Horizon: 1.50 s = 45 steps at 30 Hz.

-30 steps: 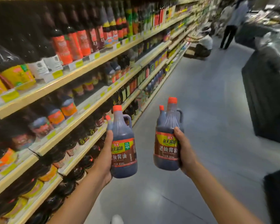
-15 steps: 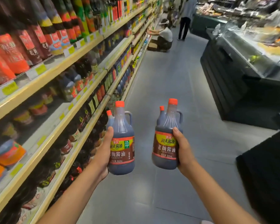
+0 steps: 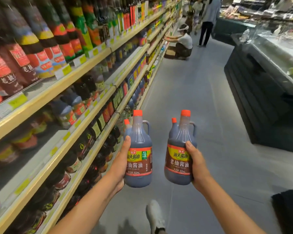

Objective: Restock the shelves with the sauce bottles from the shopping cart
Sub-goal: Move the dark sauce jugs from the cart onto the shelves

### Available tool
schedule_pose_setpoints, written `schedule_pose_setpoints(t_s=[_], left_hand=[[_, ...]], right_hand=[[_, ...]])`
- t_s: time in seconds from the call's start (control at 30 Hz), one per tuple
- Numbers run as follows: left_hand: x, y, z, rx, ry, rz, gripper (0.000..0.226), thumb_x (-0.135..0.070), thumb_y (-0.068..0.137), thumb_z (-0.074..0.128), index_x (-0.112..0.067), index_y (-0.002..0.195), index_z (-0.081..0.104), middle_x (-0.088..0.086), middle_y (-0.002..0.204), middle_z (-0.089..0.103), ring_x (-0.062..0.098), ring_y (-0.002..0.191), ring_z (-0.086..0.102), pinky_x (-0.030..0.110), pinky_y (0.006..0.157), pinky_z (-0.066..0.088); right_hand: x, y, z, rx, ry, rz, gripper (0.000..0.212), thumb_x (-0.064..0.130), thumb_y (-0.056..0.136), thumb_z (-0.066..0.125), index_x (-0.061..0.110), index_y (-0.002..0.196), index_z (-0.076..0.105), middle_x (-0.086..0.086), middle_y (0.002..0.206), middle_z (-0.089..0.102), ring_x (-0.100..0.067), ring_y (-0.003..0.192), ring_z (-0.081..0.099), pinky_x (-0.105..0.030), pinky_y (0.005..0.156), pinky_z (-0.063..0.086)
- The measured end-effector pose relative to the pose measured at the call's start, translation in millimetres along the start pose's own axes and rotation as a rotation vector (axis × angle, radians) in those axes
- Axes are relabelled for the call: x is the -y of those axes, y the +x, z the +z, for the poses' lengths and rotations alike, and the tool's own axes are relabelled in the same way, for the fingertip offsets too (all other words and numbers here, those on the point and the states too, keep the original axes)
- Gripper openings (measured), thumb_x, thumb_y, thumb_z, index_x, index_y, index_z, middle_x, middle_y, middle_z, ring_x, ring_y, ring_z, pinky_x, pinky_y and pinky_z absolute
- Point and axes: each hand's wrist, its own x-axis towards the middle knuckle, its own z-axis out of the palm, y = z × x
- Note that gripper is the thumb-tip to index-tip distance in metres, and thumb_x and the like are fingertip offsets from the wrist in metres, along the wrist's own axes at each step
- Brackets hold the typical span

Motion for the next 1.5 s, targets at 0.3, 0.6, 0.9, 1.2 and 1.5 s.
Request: schedule_pose_setpoints(t_s=[0.3,0.6,0.9,1.2,1.5], left_hand=[[-35,98,-7,-0.281,-0.097,0.083,0.071,-0.07,0.078,0.045,-0.022,0.128,0.061,0.011,0.103,0.078,0.027,0.09,0.076,0.036,0.073,0.061],[-43,79,-58,-0.64,-0.254,0.135,0.065,-0.075,0.075,0.048,-0.031,0.119,0.066,0.011,0.106,0.078,0.033,0.099,0.074,0.055,0.1,0.053],[-18,15,-130,-0.868,-0.451,0.175,0.079,-0.072,0.075,0.053,-0.012,0.125,0.067,0.024,0.113,0.073,0.037,0.095,0.072,0.054,0.096,0.055],[25,-42,-170,-1.098,-0.466,0.269,0.069,-0.075,0.082,0.048,-0.02,0.119,0.068,0.021,0.112,0.073,0.037,0.098,0.072,0.056,0.096,0.054],[64,-66,-199,-1.123,-0.512,0.335,0.1,-0.089,0.053,0.069,-0.02,0.125,0.066,0.023,0.117,0.071,0.036,0.098,0.072,0.049,0.088,0.059]], right_hand=[[15,179,25,0.294,-0.107,0.066,0.113,0.073,0.047,0.084,0.0,0.13,0.058,-0.028,0.111,0.07,-0.039,0.092,0.071,-0.048,0.079,0.061],[-1,230,127,0.687,-0.004,0.338,0.113,0.069,0.034,0.091,0.006,0.124,0.063,-0.021,0.11,0.073,-0.032,0.091,0.073,-0.046,0.079,0.062],[-53,209,252,1.073,-0.148,0.368,0.114,0.049,0.043,0.097,-0.003,0.134,0.054,-0.026,0.116,0.068,-0.034,0.093,0.07,-0.047,0.085,0.059],[-105,171,332,1.338,-0.349,0.509,0.101,0.048,0.043,0.097,0.005,0.127,0.06,-0.023,0.112,0.071,-0.032,0.095,0.071,-0.042,0.08,0.058],[-154,147,406,1.453,-0.448,0.434,0.056,0.029,0.075,0.079,0.002,0.122,0.065,-0.022,0.112,0.072,-0.04,0.105,0.069,-0.047,0.093,0.057]])
